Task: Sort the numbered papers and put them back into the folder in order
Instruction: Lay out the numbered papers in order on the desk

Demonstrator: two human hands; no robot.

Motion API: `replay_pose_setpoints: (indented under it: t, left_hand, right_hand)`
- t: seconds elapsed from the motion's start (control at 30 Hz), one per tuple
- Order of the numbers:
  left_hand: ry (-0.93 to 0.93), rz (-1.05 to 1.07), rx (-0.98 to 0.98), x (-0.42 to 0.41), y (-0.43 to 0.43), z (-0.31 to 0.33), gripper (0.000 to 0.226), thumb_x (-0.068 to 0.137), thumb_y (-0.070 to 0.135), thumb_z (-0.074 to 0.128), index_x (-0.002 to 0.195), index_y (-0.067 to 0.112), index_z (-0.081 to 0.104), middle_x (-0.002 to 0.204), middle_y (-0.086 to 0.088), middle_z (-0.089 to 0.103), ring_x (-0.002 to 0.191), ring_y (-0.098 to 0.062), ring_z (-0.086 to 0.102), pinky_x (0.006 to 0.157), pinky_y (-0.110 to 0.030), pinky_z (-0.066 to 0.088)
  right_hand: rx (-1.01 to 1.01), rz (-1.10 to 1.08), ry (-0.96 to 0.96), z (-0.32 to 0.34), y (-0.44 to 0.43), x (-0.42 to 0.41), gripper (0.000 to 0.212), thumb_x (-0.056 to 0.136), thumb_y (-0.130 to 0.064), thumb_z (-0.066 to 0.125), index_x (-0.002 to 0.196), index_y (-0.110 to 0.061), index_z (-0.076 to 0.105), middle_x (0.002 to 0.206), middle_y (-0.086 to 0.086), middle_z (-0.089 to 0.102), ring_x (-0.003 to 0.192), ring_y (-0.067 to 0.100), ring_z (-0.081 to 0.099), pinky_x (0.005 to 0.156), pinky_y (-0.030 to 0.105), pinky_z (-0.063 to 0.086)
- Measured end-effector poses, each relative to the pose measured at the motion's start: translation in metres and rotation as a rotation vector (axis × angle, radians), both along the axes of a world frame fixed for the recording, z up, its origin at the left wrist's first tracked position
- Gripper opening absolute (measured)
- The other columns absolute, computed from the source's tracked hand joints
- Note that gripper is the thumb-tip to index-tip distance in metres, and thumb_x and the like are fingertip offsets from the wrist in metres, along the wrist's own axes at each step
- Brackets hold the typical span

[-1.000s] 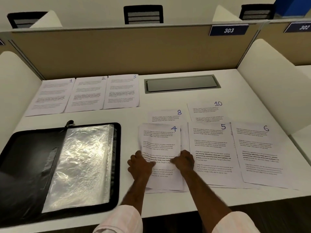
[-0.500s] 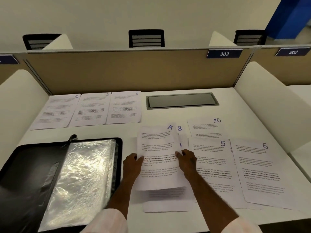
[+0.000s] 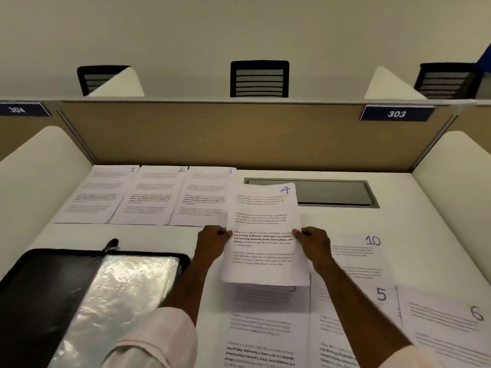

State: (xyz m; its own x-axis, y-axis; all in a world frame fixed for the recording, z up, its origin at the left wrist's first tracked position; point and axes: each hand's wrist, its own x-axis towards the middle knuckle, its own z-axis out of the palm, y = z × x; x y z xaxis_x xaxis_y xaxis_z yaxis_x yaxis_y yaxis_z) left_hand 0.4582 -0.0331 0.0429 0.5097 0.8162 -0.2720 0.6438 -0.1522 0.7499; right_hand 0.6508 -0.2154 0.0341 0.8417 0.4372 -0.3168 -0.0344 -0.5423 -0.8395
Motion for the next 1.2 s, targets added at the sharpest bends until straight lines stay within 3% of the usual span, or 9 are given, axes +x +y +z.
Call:
replay_pose_setpoints:
  t: [0.13, 0.27, 0.4, 0.57, 0.67, 0.8, 0.93, 1.1, 1.2]
  left_hand:
    - [0.03, -0.002, 0.003, 0.038, 0.036, -0.004, 0.033, 0.09, 0.033, 0.068, 0.08, 0.002, 0.071, 0.08, -0.011, 0.071, 0.083, -0.027, 0.067, 0.081, -0.037, 0.052]
    - [0.051, 0.049, -0.043, 0.074, 0.08, -0.018, 0.026, 0.085, 0.033, 0.075, 0.076, 0.009, 0.071, 0.076, -0.007, 0.072, 0.08, -0.025, 0.069, 0.08, -0.036, 0.056]
    - [0.128, 0.014, -0.004, 0.112, 0.122, -0.044, 0.028, 0.085, 0.034, 0.075, 0.07, 0.011, 0.067, 0.078, -0.006, 0.07, 0.074, -0.02, 0.063, 0.075, -0.029, 0.048]
    - [0.163, 0.056, -0.001, 0.145, 0.155, -0.069, 0.027, 0.081, 0.036, 0.079, 0.082, 0.01, 0.073, 0.082, -0.005, 0.071, 0.072, -0.02, 0.065, 0.066, -0.025, 0.047]
    - [0.19, 0.083, 0.016, 0.154, 0.163, -0.081, 0.029, 0.076, 0.039, 0.082, 0.079, 0.011, 0.074, 0.083, -0.006, 0.073, 0.078, -0.024, 0.068, 0.076, -0.032, 0.053]
    - [0.204, 0.085, 0.048, 0.155, 0.16, -0.09, 0.025, 0.075, 0.039, 0.082, 0.081, 0.015, 0.077, 0.086, -0.004, 0.074, 0.083, -0.025, 0.069, 0.083, -0.037, 0.056]
    - [0.203, 0.096, 0.056, 0.156, 0.158, -0.091, 0.023, 0.074, 0.039, 0.082, 0.075, 0.017, 0.075, 0.084, -0.004, 0.074, 0.082, -0.026, 0.069, 0.083, -0.04, 0.057]
    - [0.194, 0.122, 0.072, 0.154, 0.155, -0.087, 0.026, 0.073, 0.037, 0.084, 0.077, 0.015, 0.071, 0.079, 0.0, 0.069, 0.078, -0.021, 0.065, 0.077, -0.033, 0.053]
    - [0.183, 0.129, 0.103, 0.146, 0.152, -0.081, 0.03, 0.071, 0.041, 0.084, 0.077, 0.018, 0.065, 0.083, 0.001, 0.067, 0.08, -0.02, 0.063, 0.075, -0.033, 0.05]
  right_hand:
    - [0.002, -0.005, 0.007, -0.009, 0.036, 0.037, 0.022, 0.092, -0.027, 0.066, 0.087, -0.006, 0.069, 0.082, 0.003, 0.067, 0.071, 0.016, 0.06, 0.057, 0.022, 0.042]
    - [-0.003, -0.018, 0.025, -0.028, 0.075, 0.072, 0.02, 0.089, -0.026, 0.069, 0.08, -0.008, 0.07, 0.079, 0.002, 0.069, 0.071, 0.017, 0.06, 0.063, 0.024, 0.042]
    - [-0.035, -0.019, 0.035, -0.053, 0.113, 0.105, 0.023, 0.089, -0.027, 0.069, 0.079, -0.007, 0.068, 0.077, 0.002, 0.067, 0.065, 0.013, 0.058, 0.055, 0.023, 0.04]
    - [-0.08, -0.047, 0.01, -0.079, 0.142, 0.131, 0.025, 0.089, -0.03, 0.069, 0.083, -0.007, 0.069, 0.083, 0.006, 0.069, 0.076, 0.025, 0.065, 0.062, 0.031, 0.05]
    - [-0.154, -0.032, -0.072, -0.083, 0.15, 0.138, 0.028, 0.089, -0.036, 0.067, 0.091, -0.009, 0.072, 0.088, 0.005, 0.071, 0.081, 0.026, 0.066, 0.076, 0.037, 0.056]
    - [-0.166, -0.058, -0.087, -0.085, 0.153, 0.139, 0.028, 0.09, -0.036, 0.066, 0.096, -0.009, 0.072, 0.092, 0.003, 0.07, 0.083, 0.024, 0.066, 0.077, 0.031, 0.052]
    - [-0.183, -0.078, -0.103, -0.088, 0.155, 0.137, 0.028, 0.089, -0.037, 0.066, 0.093, -0.01, 0.071, 0.092, 0.004, 0.072, 0.081, 0.025, 0.066, 0.08, 0.037, 0.055]
    - [-0.158, -0.115, -0.088, -0.091, 0.156, 0.138, 0.03, 0.086, -0.039, 0.07, 0.088, -0.009, 0.069, 0.088, 0.004, 0.071, 0.077, 0.023, 0.065, 0.073, 0.032, 0.054]
    - [-0.155, -0.173, -0.103, -0.086, 0.148, 0.134, 0.035, 0.086, -0.042, 0.07, 0.091, -0.008, 0.067, 0.086, 0.002, 0.066, 0.073, 0.018, 0.06, 0.059, 0.021, 0.044]
